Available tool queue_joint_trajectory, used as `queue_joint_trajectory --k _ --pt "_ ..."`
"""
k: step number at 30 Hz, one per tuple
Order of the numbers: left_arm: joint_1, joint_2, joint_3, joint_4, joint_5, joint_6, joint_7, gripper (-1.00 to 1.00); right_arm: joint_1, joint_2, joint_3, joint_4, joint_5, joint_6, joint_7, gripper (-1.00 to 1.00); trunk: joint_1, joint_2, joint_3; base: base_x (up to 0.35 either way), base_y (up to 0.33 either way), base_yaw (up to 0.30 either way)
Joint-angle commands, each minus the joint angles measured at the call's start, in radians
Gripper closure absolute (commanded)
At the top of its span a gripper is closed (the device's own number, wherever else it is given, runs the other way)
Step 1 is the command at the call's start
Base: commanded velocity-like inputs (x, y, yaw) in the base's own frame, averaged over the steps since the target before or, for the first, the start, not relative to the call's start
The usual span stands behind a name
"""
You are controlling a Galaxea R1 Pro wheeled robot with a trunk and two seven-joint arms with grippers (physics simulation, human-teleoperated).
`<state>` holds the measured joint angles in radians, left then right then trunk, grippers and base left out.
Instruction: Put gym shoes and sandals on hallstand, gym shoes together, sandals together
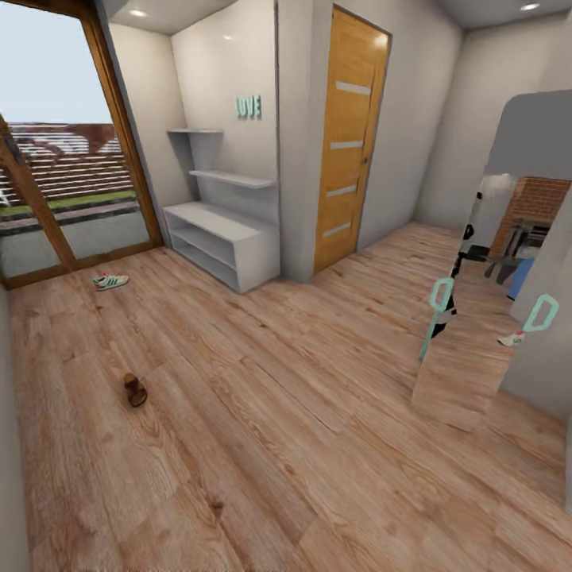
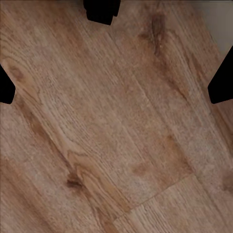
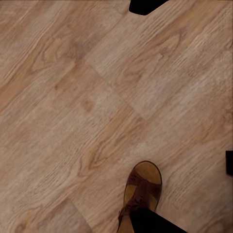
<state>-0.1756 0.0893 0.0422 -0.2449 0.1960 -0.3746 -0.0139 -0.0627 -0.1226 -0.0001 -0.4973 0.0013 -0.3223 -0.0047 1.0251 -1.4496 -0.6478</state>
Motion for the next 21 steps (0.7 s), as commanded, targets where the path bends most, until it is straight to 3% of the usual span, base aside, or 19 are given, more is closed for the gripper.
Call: queue_joint_trajectory --k 1,13,21 --pt "-0.001 0.000 0.002 0.001 0.002 -0.003 -0.001 -1.00 0.000 0.000 0.000 0.000 0.000 -0.003 -0.001 -1.00 0.000 0.000 -0.002 0.000 0.000 0.231" --pt "-0.001 -0.002 0.001 0.001 0.002 -0.003 -0.001 -1.00 0.000 0.001 0.000 0.000 0.000 -0.003 -0.001 -1.00 0.000 0.000 -0.013 0.000 0.000 0.231" --pt "-0.001 -0.003 -0.005 -0.001 0.002 -0.003 -0.001 -1.00 0.000 0.001 0.000 0.000 0.000 -0.003 0.000 -1.00 0.000 0.000 -0.018 0.000 -0.191 0.156"
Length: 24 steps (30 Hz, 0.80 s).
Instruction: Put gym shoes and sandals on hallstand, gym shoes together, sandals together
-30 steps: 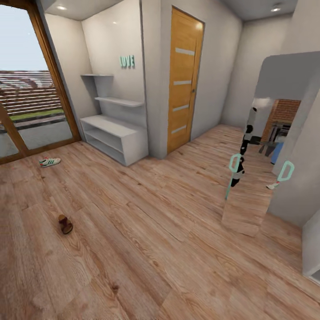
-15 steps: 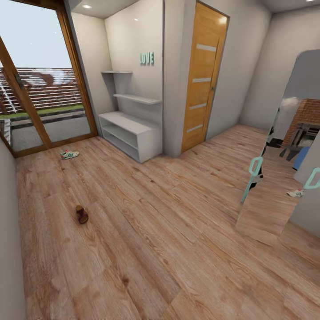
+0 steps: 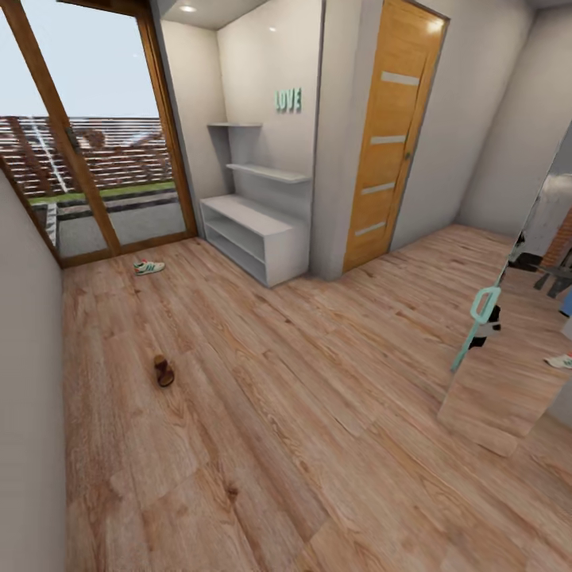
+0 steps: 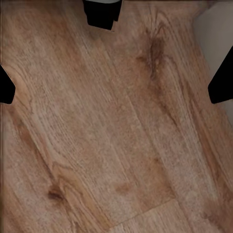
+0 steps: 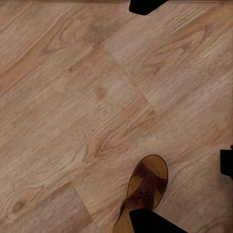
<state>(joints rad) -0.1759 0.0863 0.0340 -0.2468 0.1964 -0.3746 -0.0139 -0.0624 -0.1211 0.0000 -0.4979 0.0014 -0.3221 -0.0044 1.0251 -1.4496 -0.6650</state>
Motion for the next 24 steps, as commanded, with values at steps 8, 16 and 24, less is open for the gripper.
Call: queue_joint_trajectory --k 8,16,24 --pt "0.000 0.000 0.003 0.000 0.001 -0.003 -0.001 -1.00 -0.001 0.000 0.000 0.001 0.000 -0.003 0.000 -1.00 0.000 0.000 -0.002 0.000 -0.263 0.025" --pt "0.000 0.000 0.003 0.000 0.001 -0.003 -0.001 -1.00 -0.001 0.000 0.000 0.001 0.000 -0.003 0.000 -1.00 0.000 0.000 -0.002 0.000 -0.271 0.004" --pt "0.000 0.000 0.003 0.000 0.001 -0.003 -0.001 -1.00 -0.001 0.000 0.000 0.001 0.000 -0.003 0.000 -1.00 0.000 0.000 -0.002 0.000 -0.272 0.000"
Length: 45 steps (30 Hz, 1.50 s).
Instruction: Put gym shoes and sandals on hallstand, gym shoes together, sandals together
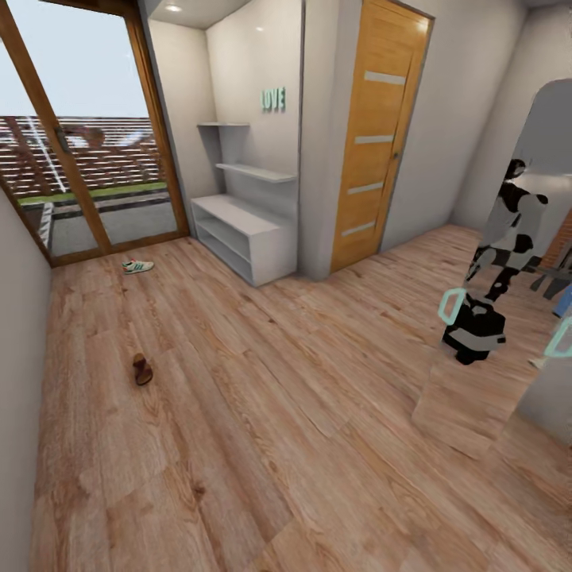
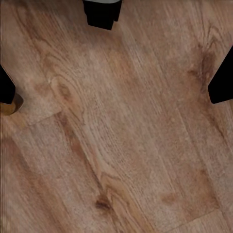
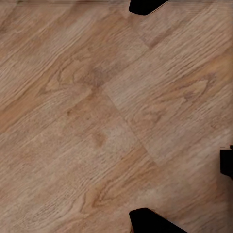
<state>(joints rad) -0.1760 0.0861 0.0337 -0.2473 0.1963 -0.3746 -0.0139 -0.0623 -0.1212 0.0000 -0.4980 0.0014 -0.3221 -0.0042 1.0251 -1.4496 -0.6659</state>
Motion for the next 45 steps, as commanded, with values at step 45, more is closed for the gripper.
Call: queue_joint_trajectory --k 45 --pt "0.000 0.001 0.006 0.000 0.002 -0.003 -0.001 -1.00 -0.001 0.000 0.000 0.001 0.000 -0.003 0.000 -1.00 0.000 0.000 -0.001 0.000 -0.273 0.001"
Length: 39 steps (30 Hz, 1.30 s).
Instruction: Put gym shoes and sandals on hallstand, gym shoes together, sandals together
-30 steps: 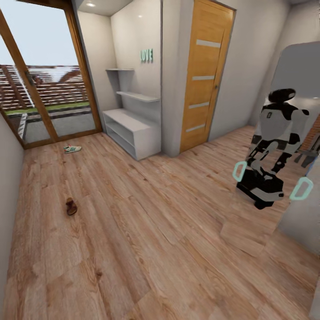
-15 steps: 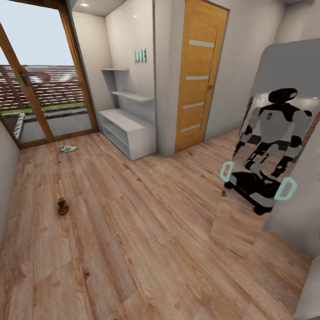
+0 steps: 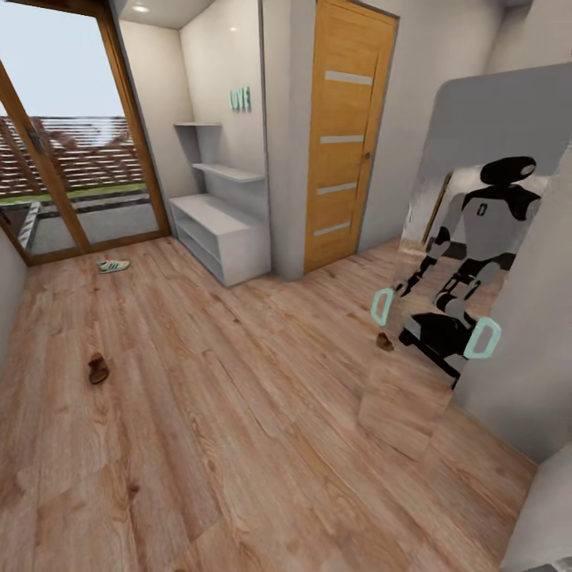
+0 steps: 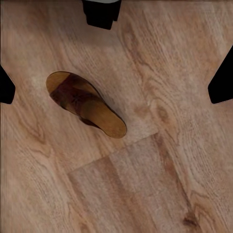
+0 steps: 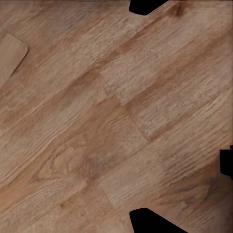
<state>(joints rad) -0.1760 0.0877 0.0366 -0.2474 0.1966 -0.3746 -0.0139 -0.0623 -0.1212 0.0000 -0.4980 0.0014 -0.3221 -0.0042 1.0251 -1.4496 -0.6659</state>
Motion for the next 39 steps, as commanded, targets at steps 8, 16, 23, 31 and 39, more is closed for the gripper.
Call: queue_joint_trajectory --k 8,16,23,31,39 --pt "0.000 0.000 0.003 0.002 0.001 -0.003 -0.001 -1.00 -0.001 0.000 0.000 0.001 0.000 -0.003 -0.001 -1.00 0.000 0.000 -0.001 0.000 -0.273 0.106" --pt "0.000 0.000 0.003 0.002 0.002 -0.003 -0.001 -1.00 -0.001 0.000 0.001 0.001 0.000 -0.003 -0.001 -1.00 0.000 0.000 -0.001 0.000 -0.273 0.190" --pt "0.000 0.000 0.003 0.003 0.001 -0.003 -0.001 -1.00 -0.001 0.000 0.001 0.001 0.000 -0.003 -0.001 -1.00 0.000 0.000 -0.001 0.000 -0.273 0.261" --pt "0.000 0.000 0.003 0.003 0.002 -0.003 -0.001 -1.00 -0.001 0.000 0.001 0.001 0.000 -0.003 0.000 -1.00 0.000 0.000 -0.001 0.000 -0.272 0.268" --pt "0.000 0.000 0.002 0.003 0.001 -0.003 -0.001 -1.00 -0.001 0.000 0.001 0.001 0.000 -0.003 -0.001 -1.00 0.000 0.000 -0.001 0.000 -0.273 0.269"
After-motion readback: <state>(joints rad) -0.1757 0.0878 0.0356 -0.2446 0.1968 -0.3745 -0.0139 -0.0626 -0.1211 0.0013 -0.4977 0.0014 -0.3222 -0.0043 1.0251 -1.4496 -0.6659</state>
